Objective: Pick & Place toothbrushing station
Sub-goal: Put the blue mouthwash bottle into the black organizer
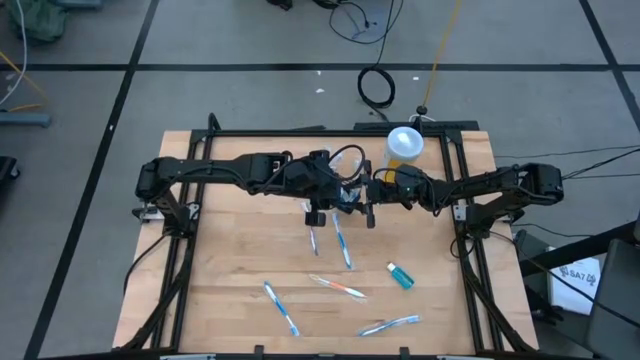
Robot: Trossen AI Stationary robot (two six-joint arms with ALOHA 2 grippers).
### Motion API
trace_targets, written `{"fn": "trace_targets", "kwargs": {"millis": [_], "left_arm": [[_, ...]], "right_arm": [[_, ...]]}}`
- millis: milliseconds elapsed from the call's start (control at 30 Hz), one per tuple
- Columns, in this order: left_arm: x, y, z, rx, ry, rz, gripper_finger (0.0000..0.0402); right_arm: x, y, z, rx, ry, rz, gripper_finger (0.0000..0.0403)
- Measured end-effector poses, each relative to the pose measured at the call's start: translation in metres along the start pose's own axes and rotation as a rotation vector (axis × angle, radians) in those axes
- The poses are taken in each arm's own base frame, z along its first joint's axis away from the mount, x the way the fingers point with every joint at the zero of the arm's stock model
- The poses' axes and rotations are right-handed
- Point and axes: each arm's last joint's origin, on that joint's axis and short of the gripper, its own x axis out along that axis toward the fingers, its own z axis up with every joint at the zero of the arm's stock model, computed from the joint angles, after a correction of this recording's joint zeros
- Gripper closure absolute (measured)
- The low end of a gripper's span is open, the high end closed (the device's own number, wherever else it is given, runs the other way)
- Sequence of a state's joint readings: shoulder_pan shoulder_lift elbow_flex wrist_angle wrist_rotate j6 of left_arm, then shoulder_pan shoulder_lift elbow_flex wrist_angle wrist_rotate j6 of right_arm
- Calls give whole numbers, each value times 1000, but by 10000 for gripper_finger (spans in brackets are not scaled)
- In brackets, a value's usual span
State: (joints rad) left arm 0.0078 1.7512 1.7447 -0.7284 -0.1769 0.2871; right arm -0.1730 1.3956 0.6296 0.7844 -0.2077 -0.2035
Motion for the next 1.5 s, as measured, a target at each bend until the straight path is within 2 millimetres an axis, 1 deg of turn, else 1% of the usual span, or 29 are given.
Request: {"fn": "trace_targets", "kwargs": {"millis": [167, 233, 300, 400, 467, 700, 833, 933, 1067, 1333, 1500], "left_arm": [[0, 0, 0, -3, 1, -1, 303], [0, 1, 0, -6, 1, 1, 311], [0, 1, 0, -7, 2, 2, 307], [0, 2, -1, -3, 2, 2, 289], [0, 2, -1, 0, 3, 3, 285], [0, 1, -2, -19, 12, 3, 308], [0, 1, -3, -32, 30, -1, 304], [0, -2, -4, -28, 42, -5, 301], [-1, -6, -4, -17, 58, 9, 306], [0, -4, -6, -17, 77, 33, 307], [1, 0, -9, -37, 105, 35, 308]], "right_arm": [[0, 0, 0, -3, 2, 0, 229], [0, 0, 0, -3, 2, 0, 229], [0, 0, 0, -3, 2, -1, 229], [0, 0, 0, -3, 2, 0, 229], [0, 0, 0, -2, 2, -1, 229], [0, 0, 0, 0, 3, -1, 229], [0, 0, 0, 5, 5, -4, 229], [0, -1, -1, 10, 13, -55, 227], [-2, -1, 2, 12, 18, -71, 208], [-1, 8, 5, -29, 5, -45, 144], [-7, 8, 14, -31, -7, -71, 125]]}}
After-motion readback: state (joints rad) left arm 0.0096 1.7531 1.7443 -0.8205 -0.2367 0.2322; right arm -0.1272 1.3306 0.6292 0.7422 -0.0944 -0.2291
